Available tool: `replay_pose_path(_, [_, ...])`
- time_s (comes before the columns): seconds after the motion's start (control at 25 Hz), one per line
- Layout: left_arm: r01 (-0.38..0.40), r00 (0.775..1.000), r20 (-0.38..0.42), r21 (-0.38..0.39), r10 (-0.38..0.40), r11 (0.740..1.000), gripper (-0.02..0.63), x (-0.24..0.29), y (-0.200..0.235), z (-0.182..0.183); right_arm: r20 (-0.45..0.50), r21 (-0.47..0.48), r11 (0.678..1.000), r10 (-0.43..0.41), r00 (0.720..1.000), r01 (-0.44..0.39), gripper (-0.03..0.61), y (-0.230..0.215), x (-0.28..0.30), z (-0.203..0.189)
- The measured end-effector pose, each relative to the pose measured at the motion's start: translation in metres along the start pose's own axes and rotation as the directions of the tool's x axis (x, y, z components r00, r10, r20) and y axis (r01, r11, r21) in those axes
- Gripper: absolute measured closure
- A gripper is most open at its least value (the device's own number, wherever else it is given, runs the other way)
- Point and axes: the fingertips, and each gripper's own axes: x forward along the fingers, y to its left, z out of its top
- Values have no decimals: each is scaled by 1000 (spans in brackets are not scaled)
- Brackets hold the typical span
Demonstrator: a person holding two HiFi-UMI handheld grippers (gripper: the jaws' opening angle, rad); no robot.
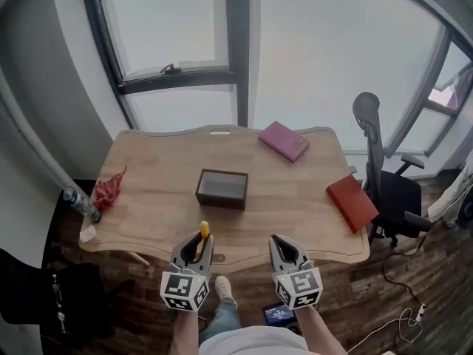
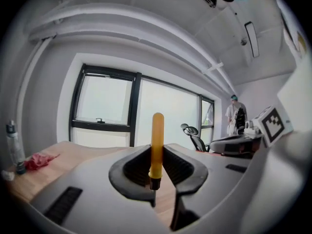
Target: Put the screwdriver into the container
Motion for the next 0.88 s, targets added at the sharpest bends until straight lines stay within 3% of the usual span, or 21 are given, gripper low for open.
replay_pose_path(0.12, [44,999,-7,-39,-44,998,535,38,32,7,-3,-1,1000,-26,1000,26,546,-8,48,16])
replay_pose_path(0.44, [82,996,-28,-42,-84,996,534,125,108,26,-32,13,995,-95,995,95,546,-31,145,42])
replay_pose_path(0.88, [168,984,-47,-46,-170,985,534,187,148,19,-87,19,990,-139,987,141,546,-40,218,40])
